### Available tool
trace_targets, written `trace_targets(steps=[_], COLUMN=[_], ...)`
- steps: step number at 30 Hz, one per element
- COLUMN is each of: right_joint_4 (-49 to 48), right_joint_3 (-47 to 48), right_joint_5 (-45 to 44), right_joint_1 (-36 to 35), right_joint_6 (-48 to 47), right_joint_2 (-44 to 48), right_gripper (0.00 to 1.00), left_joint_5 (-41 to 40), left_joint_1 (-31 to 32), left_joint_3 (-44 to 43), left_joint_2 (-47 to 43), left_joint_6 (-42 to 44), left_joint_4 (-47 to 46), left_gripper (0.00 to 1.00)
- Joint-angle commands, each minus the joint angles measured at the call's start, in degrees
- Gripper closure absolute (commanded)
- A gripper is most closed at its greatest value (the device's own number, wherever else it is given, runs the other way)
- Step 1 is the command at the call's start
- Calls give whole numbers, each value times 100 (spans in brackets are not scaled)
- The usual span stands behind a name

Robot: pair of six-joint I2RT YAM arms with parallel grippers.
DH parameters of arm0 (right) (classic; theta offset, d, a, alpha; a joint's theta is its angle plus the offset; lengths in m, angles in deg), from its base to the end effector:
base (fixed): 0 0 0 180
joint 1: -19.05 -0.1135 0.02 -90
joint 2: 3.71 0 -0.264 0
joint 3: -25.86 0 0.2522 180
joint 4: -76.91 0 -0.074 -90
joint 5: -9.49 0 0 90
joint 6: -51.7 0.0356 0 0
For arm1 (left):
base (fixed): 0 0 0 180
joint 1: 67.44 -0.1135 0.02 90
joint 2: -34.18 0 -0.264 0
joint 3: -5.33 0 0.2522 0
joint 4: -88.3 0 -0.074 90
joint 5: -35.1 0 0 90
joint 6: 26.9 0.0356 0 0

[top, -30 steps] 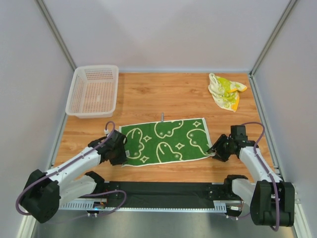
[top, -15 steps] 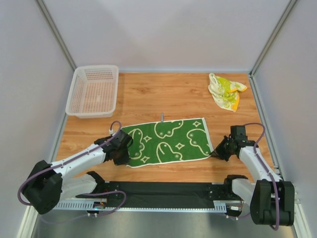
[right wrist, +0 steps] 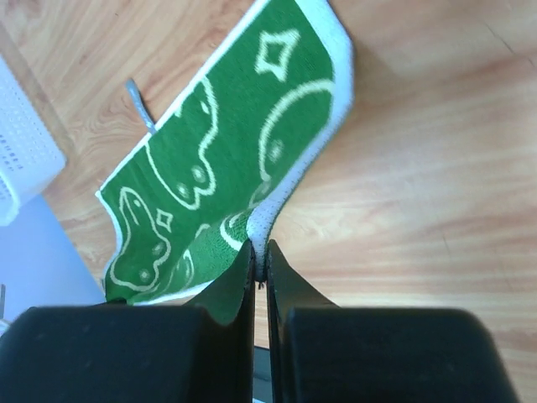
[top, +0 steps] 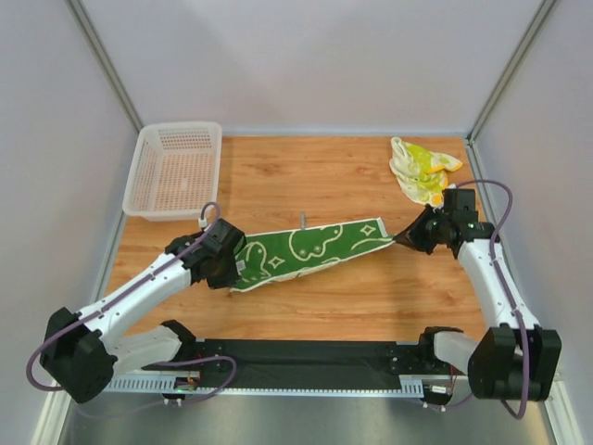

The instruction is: Roll the towels

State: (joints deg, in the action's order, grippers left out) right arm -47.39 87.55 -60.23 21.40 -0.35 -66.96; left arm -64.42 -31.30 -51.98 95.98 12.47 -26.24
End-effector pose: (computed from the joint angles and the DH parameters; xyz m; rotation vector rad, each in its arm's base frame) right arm 0.2117 0.0037 0.2520 0.7741 2.5095 0.6821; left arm 0.1521 -0.1038 0.2239 -0.3897 2.7424 -0.1687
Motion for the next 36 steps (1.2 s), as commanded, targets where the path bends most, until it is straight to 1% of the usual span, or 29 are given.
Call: trace_targets(steps=[1, 4, 11, 15, 19, 23, 27, 28, 29, 30, 31, 32, 33, 34, 35, 36], right_joint_4=[-45, -97, -335, -335, -300, -317, -317, -335, -344, -291, -230, -168, -46, 25, 86, 209], right_joint_3=[647, 1007, 1552, 1886, 2151, 2353, 2573, 2686, 2800, 2915, 3046, 3309, 3424, 3530, 3636, 3610], right_joint_5=[354, 521, 408, 364, 311, 319, 372, 398, 433, 451, 408, 355, 294, 258, 197, 5], right_joint_1=[20, 20, 11, -15, -42, -50, -68, -68, -68, -68, -68, -68, -68, -59, -59, -50], right_joint_6=[-236, -201, 54, 63, 72, 72, 115, 142, 151, 142, 116, 81, 37, -24, -155, -200], right_joint_2=[-828, -1461, -2174, -2587, -2974, -3378, -3896, -3984, -4081, -4160, -4326, -4380, -4424, -4425, -4381, -4320], right_gripper=[100, 100, 100, 100, 100, 100, 100, 86, 72, 60, 49, 31, 24, 15, 13, 13], left_joint_5=[20, 213, 512, 644, 706, 767, 873, 908, 908, 917, 908, 908, 908, 908, 917, 847], left_joint_1=[-335, -660, -1196, -1495, -1619, -1698, -1925, -1987, -2066, -2224, -2295, -2365, -2470, -2506, -2524, -2542], left_joint_3=[-443, -768, -1629, -2042, -2210, -2333, -2518, -2553, -2588, -2684, -2720, -2738, -2755, -2747, -2729, -2685], left_joint_2=[376, 780, 1790, 2317, 2600, 2872, 3294, 3364, 3426, 3531, 3549, 3549, 3471, 3383, 3295, 3068], left_joint_6=[562, 904, 1555, 1749, 1803, 1829, 1873, 1908, 1908, 1934, 1943, 1952, 1934, 1934, 1899, 1890], left_joint_4=[226, 130, 191, 270, 314, 323, 367, 349, 358, 384, 402, 402, 419, 420, 428, 437], left_gripper=[96, 97, 97, 97, 97, 93, 89, 86, 82, 74, 63, 45, 36, 26, 1, 0])
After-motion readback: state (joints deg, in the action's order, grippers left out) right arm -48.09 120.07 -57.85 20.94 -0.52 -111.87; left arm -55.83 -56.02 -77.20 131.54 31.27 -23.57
